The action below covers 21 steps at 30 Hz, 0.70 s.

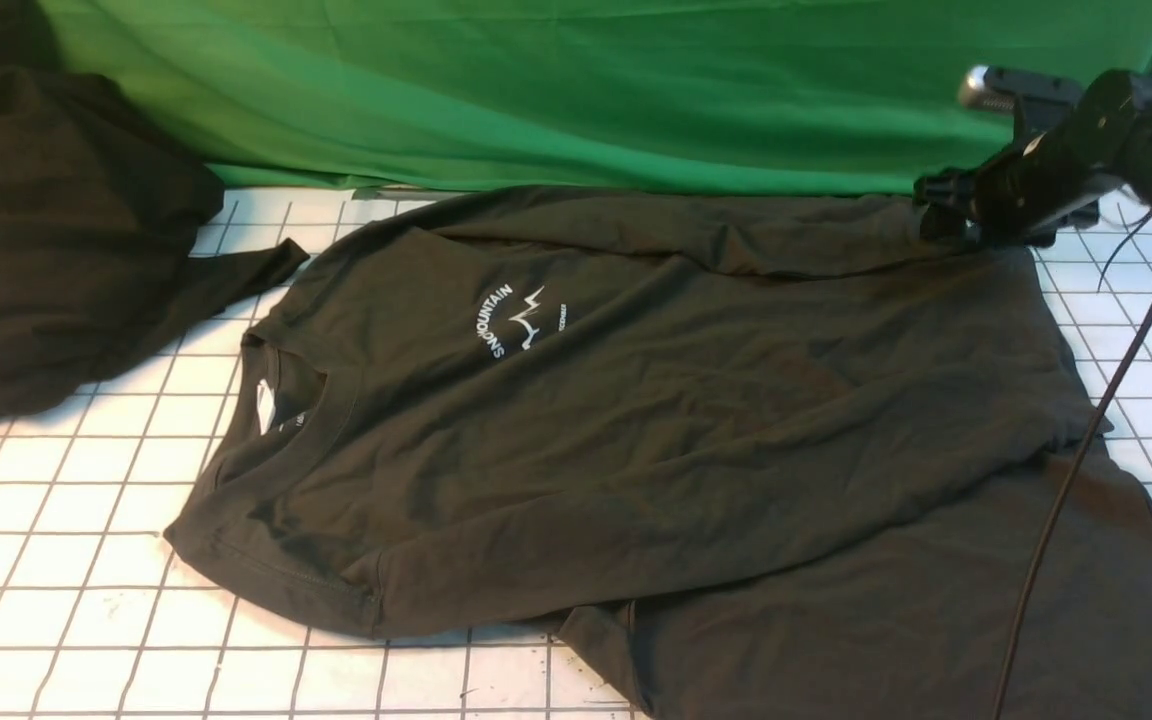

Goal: Fold a long-sleeved shirt over a white checkered tablecloth.
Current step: 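Adjust the sleeve of the black T-shirt lying on the table with the right gripper, then pull the gripped part of the black shirt across the shirt with the right gripper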

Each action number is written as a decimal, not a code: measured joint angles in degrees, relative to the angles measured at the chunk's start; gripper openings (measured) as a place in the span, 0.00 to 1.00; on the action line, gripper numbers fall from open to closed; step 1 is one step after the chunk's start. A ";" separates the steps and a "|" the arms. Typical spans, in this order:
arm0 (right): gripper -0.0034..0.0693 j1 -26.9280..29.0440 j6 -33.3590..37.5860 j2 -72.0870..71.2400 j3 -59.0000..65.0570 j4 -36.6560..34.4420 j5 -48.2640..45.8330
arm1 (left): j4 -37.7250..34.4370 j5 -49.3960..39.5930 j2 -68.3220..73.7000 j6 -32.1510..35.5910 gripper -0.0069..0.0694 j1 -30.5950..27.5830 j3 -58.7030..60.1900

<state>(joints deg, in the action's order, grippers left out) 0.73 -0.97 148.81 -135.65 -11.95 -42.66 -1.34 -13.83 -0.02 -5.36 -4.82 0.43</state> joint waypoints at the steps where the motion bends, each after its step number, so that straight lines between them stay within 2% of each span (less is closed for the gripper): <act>1: 0.68 0.00 0.00 0.16 0.00 0.00 0.00 | 0.00 0.00 0.00 0.00 0.12 0.00 0.00; 3: 0.67 0.00 -0.07 0.16 0.00 -0.07 0.00 | 0.00 0.00 0.00 -0.09 0.12 0.00 0.00; 5: 0.60 -0.06 -0.25 0.16 -0.01 -0.51 0.06 | 0.00 0.00 0.00 -0.09 0.12 0.00 0.00; 10: 0.31 -0.11 -0.44 0.16 -0.01 -0.98 0.06 | 0.00 0.00 0.00 -0.15 0.12 0.00 0.00; 14: 0.15 -0.11 -0.44 0.16 -0.01 -1.19 0.18 | 0.00 0.00 0.00 -0.15 0.12 0.00 0.00; 21: 0.15 -0.11 -0.44 -1.07 -1.27 -1.15 -0.13 | 0.00 0.00 0.00 -0.15 0.12 0.00 0.00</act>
<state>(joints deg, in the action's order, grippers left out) 0.62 -1.41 147.74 -136.92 -13.10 -42.79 -1.34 -13.83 -0.02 -5.51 -4.82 0.43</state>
